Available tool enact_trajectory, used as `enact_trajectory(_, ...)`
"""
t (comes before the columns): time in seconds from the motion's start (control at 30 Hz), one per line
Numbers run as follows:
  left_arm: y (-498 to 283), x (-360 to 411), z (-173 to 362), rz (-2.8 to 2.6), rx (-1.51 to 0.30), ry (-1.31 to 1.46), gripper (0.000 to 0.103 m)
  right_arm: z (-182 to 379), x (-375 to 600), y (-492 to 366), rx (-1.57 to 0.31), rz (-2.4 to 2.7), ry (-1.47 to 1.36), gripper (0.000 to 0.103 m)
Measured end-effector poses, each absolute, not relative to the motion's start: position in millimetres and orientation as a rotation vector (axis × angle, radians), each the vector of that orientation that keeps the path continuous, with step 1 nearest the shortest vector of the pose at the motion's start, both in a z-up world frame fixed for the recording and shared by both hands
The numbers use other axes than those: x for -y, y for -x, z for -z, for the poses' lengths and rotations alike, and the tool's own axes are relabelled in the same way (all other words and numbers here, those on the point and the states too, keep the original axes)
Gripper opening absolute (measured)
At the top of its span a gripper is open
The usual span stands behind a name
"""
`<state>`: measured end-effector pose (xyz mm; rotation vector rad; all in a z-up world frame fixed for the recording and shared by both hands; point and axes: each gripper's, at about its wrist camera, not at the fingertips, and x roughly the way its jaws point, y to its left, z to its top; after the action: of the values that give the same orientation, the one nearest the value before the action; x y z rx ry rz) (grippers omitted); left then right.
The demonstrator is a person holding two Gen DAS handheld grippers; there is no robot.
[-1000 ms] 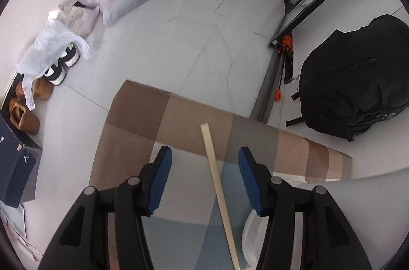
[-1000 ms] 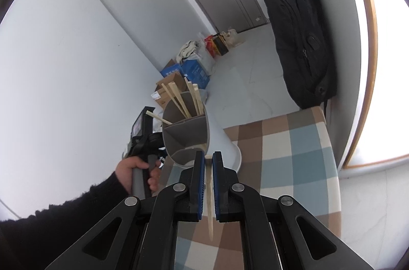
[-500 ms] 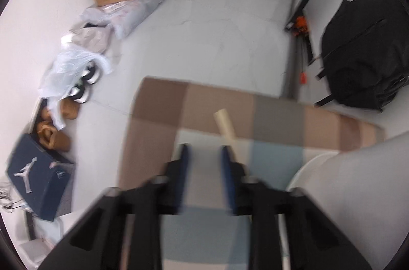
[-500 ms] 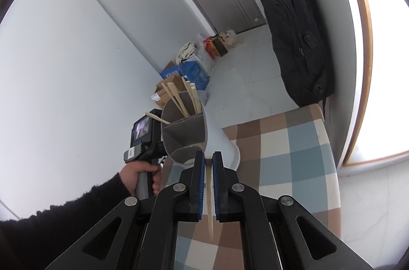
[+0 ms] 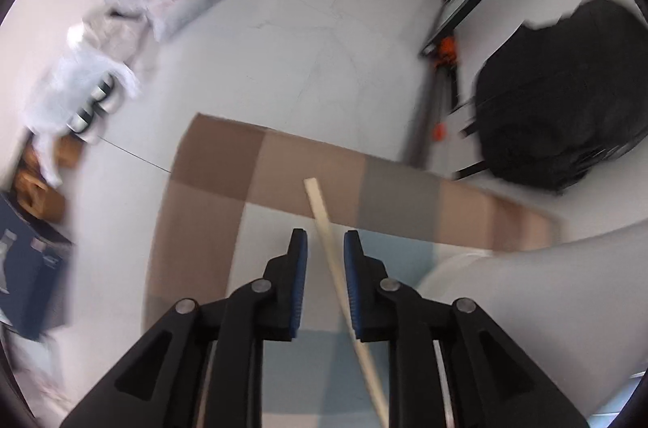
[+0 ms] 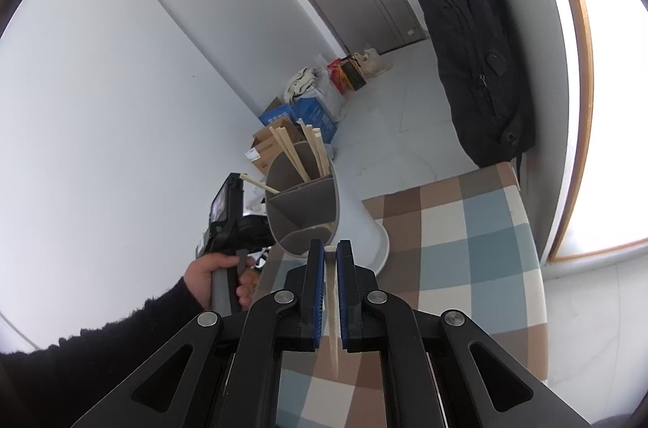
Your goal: Organize utensils
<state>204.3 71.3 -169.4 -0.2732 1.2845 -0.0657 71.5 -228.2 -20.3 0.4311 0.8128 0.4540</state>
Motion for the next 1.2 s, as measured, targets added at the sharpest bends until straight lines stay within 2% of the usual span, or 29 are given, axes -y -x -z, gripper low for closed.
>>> enact_trajectory(0.3, -207, -71, 172, 0.05, -1.262, 0.277, 0.016, 20, 232, -74, -0.816, -0.429, -0.434, 0.005)
enact_trajectory(0.33, -204, -73, 173, 0.044, -1.256, 0.267, 0.01, 19, 231, -74, -0.816, -0.429, -0.434, 0.006)
enact_trajectory(0.4, -200, -73, 173, 0.034, -1.244, 0.236, 0.006, 18, 230, -73, -0.815, -0.433, -0.434, 0.005)
enact_trajectory(0.63, -186, -71, 169, 0.074, -1.261, 0.143, 0.004, 14, 225, -69, -0.806, -0.443, -0.432, 0.005)
enact_trajectory(0.93, -142, -72, 165, 0.245, -1.4, 0.095, 0.004, 12, 222, -68, -0.79, -0.455, -0.437, 0.006)
enact_trajectory(1.2, -159, -69, 150, 0.208, -1.345, 0.118, 0.004, 21, 217, -71, -0.799, -0.469, -0.437, 0.006)
